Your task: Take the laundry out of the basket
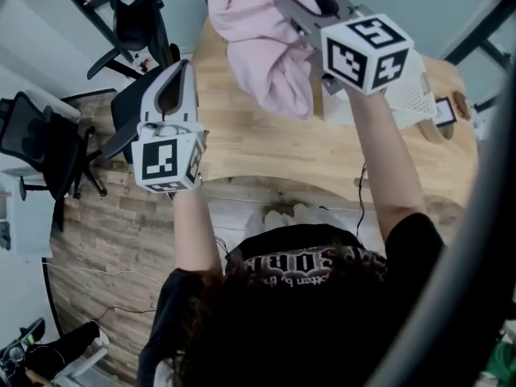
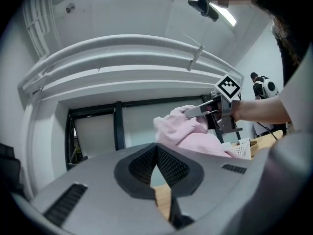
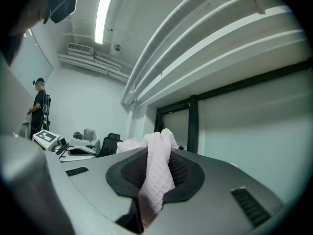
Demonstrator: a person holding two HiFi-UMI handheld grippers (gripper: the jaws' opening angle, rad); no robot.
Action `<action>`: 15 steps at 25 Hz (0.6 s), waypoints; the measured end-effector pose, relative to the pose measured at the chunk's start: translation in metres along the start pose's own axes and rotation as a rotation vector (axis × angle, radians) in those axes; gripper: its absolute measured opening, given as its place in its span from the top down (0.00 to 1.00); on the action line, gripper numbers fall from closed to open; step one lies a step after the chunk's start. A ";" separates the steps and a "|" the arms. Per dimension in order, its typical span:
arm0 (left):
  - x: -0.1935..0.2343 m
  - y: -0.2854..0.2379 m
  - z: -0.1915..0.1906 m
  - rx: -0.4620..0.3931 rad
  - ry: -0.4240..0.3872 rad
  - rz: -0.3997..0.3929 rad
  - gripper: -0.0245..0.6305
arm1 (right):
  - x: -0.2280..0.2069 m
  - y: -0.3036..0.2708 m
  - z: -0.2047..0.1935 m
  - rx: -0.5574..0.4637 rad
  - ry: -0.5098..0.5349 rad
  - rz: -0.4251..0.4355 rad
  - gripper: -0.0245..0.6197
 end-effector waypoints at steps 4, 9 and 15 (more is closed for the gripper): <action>0.008 0.018 -0.005 0.005 0.003 0.029 0.97 | 0.030 -0.015 -0.005 -0.011 -0.040 0.062 0.85; 0.009 0.030 -0.023 0.027 0.022 0.028 0.97 | 0.063 -0.033 -0.035 0.024 -0.091 0.118 0.85; 0.014 0.054 -0.047 0.056 0.049 0.056 0.97 | 0.095 -0.037 -0.087 0.069 -0.131 0.160 0.85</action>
Point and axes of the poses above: the fingertips, and each gripper's own axes: y backward along the fingers, x to its left, z out of its top, the point moved 1 cm from there along y, backward along the fingers, and after that the axes turned 3 degrees about x, right-handed, at the moved point
